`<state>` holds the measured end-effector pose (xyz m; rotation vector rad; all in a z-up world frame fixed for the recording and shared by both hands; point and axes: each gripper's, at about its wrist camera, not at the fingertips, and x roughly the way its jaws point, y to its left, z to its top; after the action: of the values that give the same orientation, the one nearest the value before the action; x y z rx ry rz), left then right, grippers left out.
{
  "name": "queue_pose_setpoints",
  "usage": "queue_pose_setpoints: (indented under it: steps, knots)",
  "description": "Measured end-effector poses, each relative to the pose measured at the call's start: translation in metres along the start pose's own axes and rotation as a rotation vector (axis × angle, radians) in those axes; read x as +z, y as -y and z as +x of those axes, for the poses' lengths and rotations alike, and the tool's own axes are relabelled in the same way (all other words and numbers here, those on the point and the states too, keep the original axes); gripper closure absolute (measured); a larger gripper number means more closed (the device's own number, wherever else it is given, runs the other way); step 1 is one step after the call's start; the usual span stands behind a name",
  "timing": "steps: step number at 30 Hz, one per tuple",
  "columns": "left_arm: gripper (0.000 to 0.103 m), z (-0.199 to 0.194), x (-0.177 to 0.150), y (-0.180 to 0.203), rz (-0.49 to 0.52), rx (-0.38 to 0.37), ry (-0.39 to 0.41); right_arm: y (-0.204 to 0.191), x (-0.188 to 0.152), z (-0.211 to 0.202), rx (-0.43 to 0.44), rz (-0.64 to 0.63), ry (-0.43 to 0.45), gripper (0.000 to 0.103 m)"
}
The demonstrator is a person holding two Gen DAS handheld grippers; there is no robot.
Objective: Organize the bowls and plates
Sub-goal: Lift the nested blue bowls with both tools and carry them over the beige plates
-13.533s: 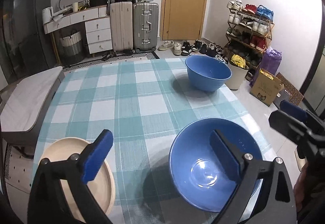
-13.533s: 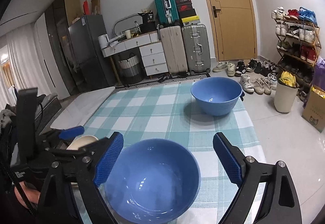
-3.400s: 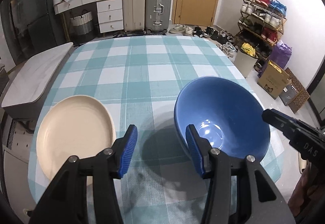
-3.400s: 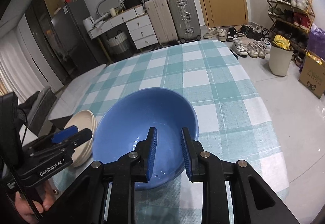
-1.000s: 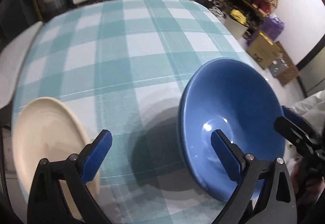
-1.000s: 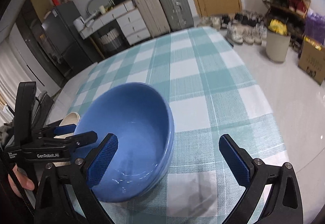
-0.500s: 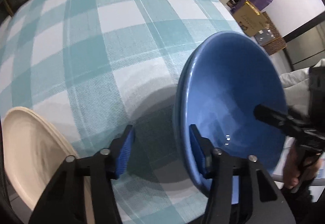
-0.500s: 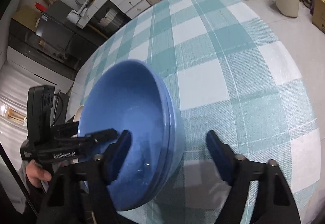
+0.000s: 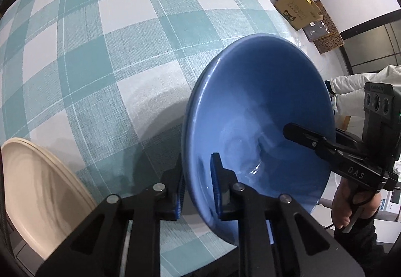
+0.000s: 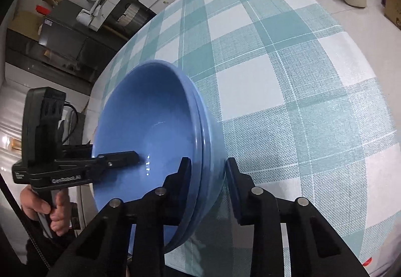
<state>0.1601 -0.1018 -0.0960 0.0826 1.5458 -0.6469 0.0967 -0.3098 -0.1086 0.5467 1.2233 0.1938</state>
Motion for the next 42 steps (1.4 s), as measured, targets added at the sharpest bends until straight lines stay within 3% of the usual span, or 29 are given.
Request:
queue_pose_setpoints:
  steps: [6,12,19,25,42]
  knots:
    - [0.086,-0.002,-0.004,0.002,0.012,0.019,-0.015,-0.002,0.003,0.001,-0.031,-0.002,-0.016,0.081]
    - [0.086,0.004,0.000,0.009,0.035,0.067,-0.034,-0.024,0.018,0.010,-0.177,-0.126,-0.108,0.088]
    - [0.086,0.007,0.000,0.008,0.010,0.056,-0.042,-0.048,0.028,0.022,-0.355,-0.281,-0.187,0.091]
    - [0.086,-0.002,0.000,0.008,0.004,0.035,-0.049,-0.055,0.035,0.022,-0.424,-0.327,-0.190,0.091]
    - [0.087,-0.011,-0.003,0.002,-0.029,0.027,-0.036,-0.061,0.045,0.021,-0.429,-0.291,-0.236,0.092]
